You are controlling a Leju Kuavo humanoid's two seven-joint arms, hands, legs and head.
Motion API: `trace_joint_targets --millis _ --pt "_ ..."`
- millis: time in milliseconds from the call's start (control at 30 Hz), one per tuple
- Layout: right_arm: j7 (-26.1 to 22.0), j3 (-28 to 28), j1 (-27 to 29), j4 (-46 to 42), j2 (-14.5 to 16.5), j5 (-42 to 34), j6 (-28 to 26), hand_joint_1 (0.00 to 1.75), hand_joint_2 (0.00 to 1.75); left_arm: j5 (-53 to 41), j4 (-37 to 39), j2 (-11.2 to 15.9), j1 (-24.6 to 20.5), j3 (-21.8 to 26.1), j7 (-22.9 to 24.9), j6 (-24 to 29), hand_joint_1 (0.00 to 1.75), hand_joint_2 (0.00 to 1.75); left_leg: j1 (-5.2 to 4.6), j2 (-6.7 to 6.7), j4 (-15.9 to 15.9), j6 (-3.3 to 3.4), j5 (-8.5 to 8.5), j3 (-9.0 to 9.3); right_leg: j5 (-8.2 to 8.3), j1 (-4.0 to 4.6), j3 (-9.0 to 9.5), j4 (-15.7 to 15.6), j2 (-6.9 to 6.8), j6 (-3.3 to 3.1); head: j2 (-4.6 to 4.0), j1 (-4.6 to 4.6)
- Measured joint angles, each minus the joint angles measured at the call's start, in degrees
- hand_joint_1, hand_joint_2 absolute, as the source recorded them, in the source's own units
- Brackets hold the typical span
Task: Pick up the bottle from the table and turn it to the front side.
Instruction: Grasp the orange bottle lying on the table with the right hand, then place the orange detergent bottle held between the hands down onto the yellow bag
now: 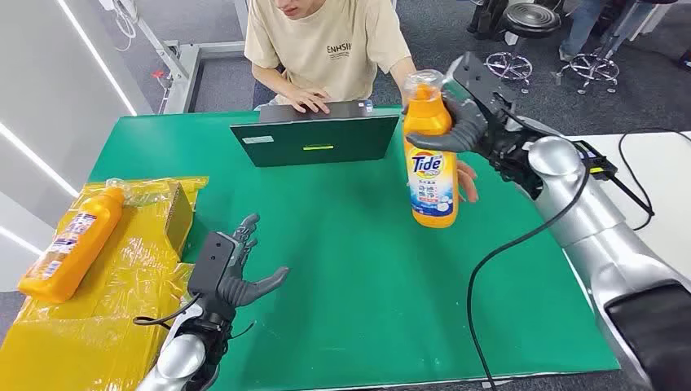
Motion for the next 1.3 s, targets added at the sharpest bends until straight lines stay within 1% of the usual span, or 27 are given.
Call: trace_joint_targets --millis 67,133,200,333,467,633,800,1000,1300 --pt "0.38 1.02 -1.55 1.06 1.77 -1.15 0.31 1.75 1.75 0.38 0.60 -0.42 -0.58 -0.63 -0.03 -0.09 0.00 1.75 0.01 0.05 0.00 0.00 0.00 0.01 0.00 0.00 -0.01 0.02 0.04 0.00 0.00 0.01" --pt "0.68 2.95 -4.05 2.90 5.31 -3.44 0.72 1.75 1.75 1.12 1.68 -1.15 -1.62 -1.72 -0.14 -0.15 0.00 1.75 0.03 0.11 0.00 -0.02 0.01 0.03 0.00 0.02 -0.04 0.06 0.10 -0.01 0.00 0.01" --pt "0.30 4.66 -5.30 4.10 8.65 -5.22 0.65 1.75 1.75 1.70 2.49 -1.65 -2.39 -2.51 -0.37 -0.10 0.00 1.75 0.06 0.13 0.00 -0.04 0.02 0.05 0.00 0.03 -0.05 0.07 0.11 -0.02 0.00 0.00" --pt "-1.27 7.54 -5.26 5.07 13.97 -7.37 0.47 1.75 1.75 2.18 3.35 -2.03 -3.08 -3.54 -0.76 0.01 0.00 1.75 0.10 -0.01 -0.02 -0.07 0.04 0.04 -0.04 0.05 -0.06 0.07 0.00 -0.04 0.00 0.00" --pt "-2.19 9.06 -3.88 5.37 17.13 -8.43 0.29 1.75 1.75 2.23 3.42 -2.03 -3.14 -4.15 -0.80 -0.01 0.00 1.75 0.09 -0.07 -0.04 -0.07 0.04 0.01 -0.06 0.04 -0.05 0.06 -0.04 -0.07 0.00 0.01" --pt "-3.11 9.47 -2.11 5.54 18.86 -9.73 -0.09 1.75 1.75 2.27 3.42 -2.06 -3.26 -5.43 -0.22 -0.40 0.00 1.75 0.05 -0.08 -0.02 -0.07 0.04 0.00 -0.04 0.02 -0.03 0.02 -0.05 -0.04 0.00 0.01" --pt "-4.53 9.34 -0.66 5.72 19.50 -10.32 0.16 1.75 1.75 2.29 3.33 -2.60 -3.72 -6.87 0.92 -1.03 0.00 1.75 0.04 -0.09 0.01 -0.07 0.04 0.00 -0.01 0.01 -0.02 0.01 -0.06 -0.02 0.00 0.01" --pt "-6.40 8.13 1.29 5.86 20.32 -9.19 1.13 1.75 1.75 2.73 2.90 -3.10 -4.42 -8.06 2.16 -2.51 0.00 1.75 0.05 -0.07 0.01 -0.07 0.04 0.00 -0.01 0.02 -0.03 0.02 -0.04 -0.02 0.00 0.01" --pt "-7.03 5.99 3.70 5.54 21.51 -7.15 2.89 1.75 1.75 4.87 1.46 -2.96 -4.61 -9.25 3.63 -4.01 0.00 1.75 0.07 -0.07 0.01 -0.07 0.04 0.00 -0.01 0.03 -0.03 0.03 -0.04 -0.02 0.00 0.00"
